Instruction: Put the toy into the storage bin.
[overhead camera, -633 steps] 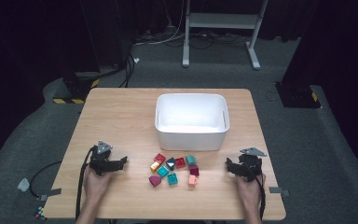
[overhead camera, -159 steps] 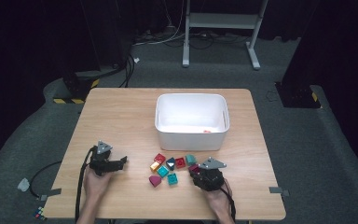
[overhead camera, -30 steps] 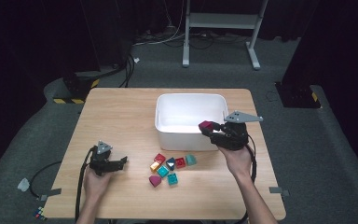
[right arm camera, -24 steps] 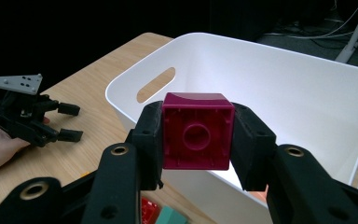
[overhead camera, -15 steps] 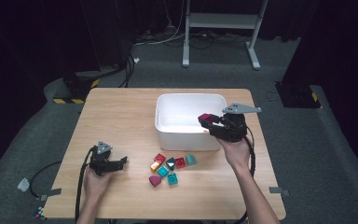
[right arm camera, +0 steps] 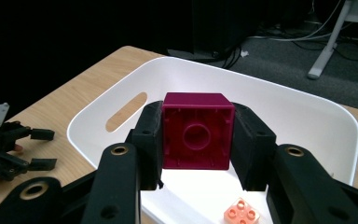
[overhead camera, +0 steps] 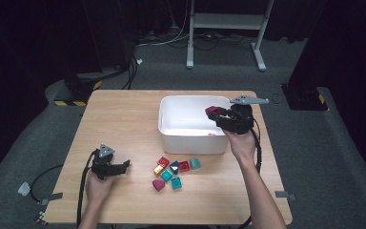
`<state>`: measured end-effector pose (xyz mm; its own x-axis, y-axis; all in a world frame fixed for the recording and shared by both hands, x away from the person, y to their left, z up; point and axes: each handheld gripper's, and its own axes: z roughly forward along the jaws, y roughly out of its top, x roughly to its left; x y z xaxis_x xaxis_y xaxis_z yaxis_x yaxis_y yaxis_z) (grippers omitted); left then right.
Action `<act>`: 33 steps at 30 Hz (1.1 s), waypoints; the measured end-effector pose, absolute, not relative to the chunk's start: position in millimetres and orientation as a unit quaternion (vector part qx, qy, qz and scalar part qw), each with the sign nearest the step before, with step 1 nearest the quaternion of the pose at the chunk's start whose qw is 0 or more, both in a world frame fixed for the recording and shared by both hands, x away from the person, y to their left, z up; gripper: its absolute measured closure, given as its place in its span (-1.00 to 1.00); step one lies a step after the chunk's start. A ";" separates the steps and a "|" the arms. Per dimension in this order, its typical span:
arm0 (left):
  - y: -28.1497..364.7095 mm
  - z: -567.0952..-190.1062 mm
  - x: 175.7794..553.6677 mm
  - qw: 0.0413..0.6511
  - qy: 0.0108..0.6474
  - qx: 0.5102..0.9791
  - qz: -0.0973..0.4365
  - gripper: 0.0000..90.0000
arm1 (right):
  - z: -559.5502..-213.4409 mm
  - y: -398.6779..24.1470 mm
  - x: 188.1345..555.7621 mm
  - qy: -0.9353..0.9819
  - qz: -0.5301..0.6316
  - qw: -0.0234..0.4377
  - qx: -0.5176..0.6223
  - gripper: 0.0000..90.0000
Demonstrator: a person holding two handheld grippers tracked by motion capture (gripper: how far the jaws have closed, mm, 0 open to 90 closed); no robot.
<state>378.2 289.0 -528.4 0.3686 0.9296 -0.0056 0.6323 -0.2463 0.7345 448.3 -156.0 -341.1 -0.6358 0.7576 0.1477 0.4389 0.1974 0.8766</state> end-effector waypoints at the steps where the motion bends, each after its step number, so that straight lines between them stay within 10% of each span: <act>1: 289.0 -528.4 378.2 0.333 0.516 0.757 0.223 -0.65 | -341.0 -155.0 450.2 0.757 0.493 0.161 0.397 0.31; 33: 288.9 -528.4 378.2 0.333 0.516 0.757 0.223 -0.65 | -350.0 -123.6 496.0 0.774 0.449 0.170 0.413 0.31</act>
<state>378.2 288.9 -528.4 0.3685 0.9296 -0.0059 0.6323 -0.2460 0.7347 496.0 -123.6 -350.0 -0.6018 0.7914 0.1074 0.4868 0.2569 0.8349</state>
